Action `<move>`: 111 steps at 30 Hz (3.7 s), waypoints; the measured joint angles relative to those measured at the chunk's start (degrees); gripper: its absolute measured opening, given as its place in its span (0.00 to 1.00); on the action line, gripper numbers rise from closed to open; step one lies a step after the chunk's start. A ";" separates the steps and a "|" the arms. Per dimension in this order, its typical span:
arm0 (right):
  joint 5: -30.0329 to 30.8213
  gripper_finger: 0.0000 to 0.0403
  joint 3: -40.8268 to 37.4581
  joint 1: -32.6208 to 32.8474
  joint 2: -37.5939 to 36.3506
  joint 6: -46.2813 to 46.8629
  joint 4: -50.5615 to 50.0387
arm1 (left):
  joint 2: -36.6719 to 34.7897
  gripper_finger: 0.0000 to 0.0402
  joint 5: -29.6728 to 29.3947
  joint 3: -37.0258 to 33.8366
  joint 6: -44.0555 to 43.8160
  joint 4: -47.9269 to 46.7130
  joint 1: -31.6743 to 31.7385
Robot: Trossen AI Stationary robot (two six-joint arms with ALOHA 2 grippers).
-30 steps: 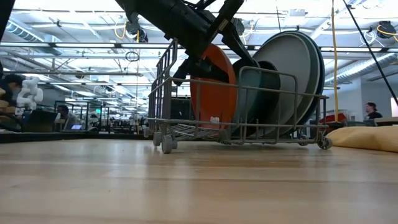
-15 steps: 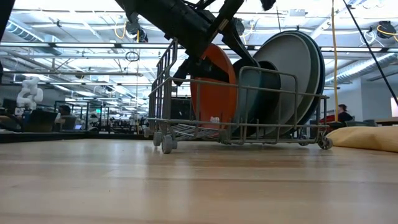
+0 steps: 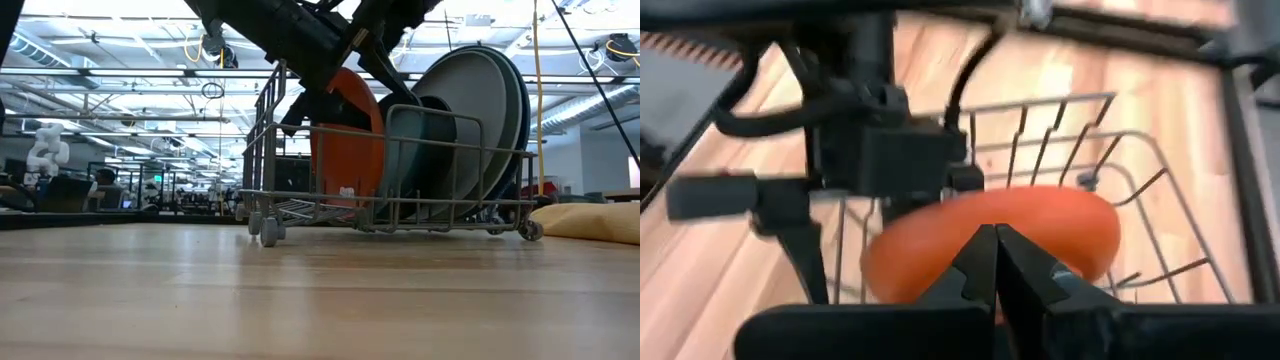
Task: Sort dishes
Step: Put the orange plate into the dish rack
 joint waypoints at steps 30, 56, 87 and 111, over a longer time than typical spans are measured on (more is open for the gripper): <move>-9.58 0.00 35.36 -3.79 31.61 -21.29 -28.90 | -0.04 0.59 0.23 0.07 2.89 -0.63 -0.04; -8.38 0.00 30.86 -2.06 31.32 -21.44 -29.80 | -5.23 0.69 -0.57 -0.20 9.03 -8.74 -3.18; -5.01 0.00 30.84 3.80 28.90 -28.10 -20.76 | -8.03 0.94 -1.27 0.04 8.96 -18.93 -7.11; -4.03 0.00 30.86 5.90 29.17 -27.05 -23.13 | -16.16 0.94 -2.84 0.09 8.96 -35.01 -9.78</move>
